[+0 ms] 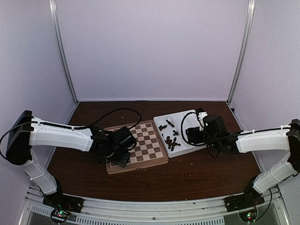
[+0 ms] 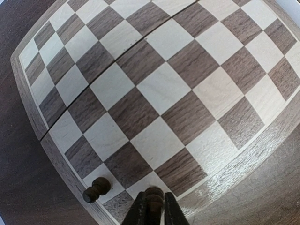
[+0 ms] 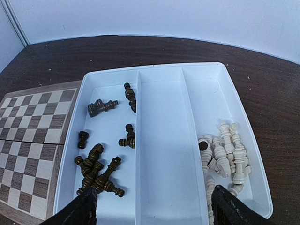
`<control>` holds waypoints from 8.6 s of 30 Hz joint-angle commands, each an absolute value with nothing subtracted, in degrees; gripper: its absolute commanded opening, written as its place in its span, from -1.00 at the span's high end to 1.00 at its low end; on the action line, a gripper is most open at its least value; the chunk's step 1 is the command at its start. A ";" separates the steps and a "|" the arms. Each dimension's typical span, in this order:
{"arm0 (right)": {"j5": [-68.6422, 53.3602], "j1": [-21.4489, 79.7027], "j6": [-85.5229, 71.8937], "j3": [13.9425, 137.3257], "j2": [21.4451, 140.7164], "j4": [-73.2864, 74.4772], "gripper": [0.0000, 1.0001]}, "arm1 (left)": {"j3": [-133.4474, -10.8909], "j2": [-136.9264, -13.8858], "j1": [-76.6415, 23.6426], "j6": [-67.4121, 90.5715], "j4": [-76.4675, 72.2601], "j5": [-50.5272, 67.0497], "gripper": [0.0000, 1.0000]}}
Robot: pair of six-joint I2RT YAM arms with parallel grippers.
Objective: Set up the chess pieces on the board
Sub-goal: Place the chess piece on the chessboard, then pick up the chess piece from the storage box, then place the chess piece on the chessboard.
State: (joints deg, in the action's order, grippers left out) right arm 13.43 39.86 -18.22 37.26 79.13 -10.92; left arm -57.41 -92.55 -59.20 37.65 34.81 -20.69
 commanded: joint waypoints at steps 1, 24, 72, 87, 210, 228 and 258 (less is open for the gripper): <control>12.99 39.55 -18.54 38.81 79.90 -10.55 -0.65 | -57.25 -91.73 -58.79 38.23 33.40 -21.23 0.65; 5.14 39.20 -21.33 45.04 83.30 -0.94 -0.33 | -65.08 -86.73 -58.75 32.52 35.77 -21.34 0.27; 3.48 39.13 -46.66 86.10 120.59 34.20 0.36 | -49.92 -64.90 -52.92 31.07 27.60 -17.85 -0.01; 3.99 39.03 -41.62 88.08 119.59 37.29 0.93 | -52.91 -69.17 -52.64 29.80 27.33 -15.80 -0.01; -10.93 32.10 -19.41 38.51 87.41 -6.71 0.97 | -60.12 -86.53 -52.64 27.61 11.98 3.63 -0.08; 17.31 30.87 -16.72 45.72 74.92 9.83 1.00 | -59.94 -84.49 -52.64 26.19 13.88 0.87 -0.09; -12.37 30.15 -13.29 51.94 74.45 0.98 1.00 | -64.05 -84.94 -51.15 35.43 9.51 -10.38 -0.09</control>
State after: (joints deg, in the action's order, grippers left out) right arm -2.74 30.44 -14.87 52.29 74.37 4.54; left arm -62.67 -84.49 -51.42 32.97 13.50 -9.69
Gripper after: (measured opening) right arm 0.096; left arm 0.548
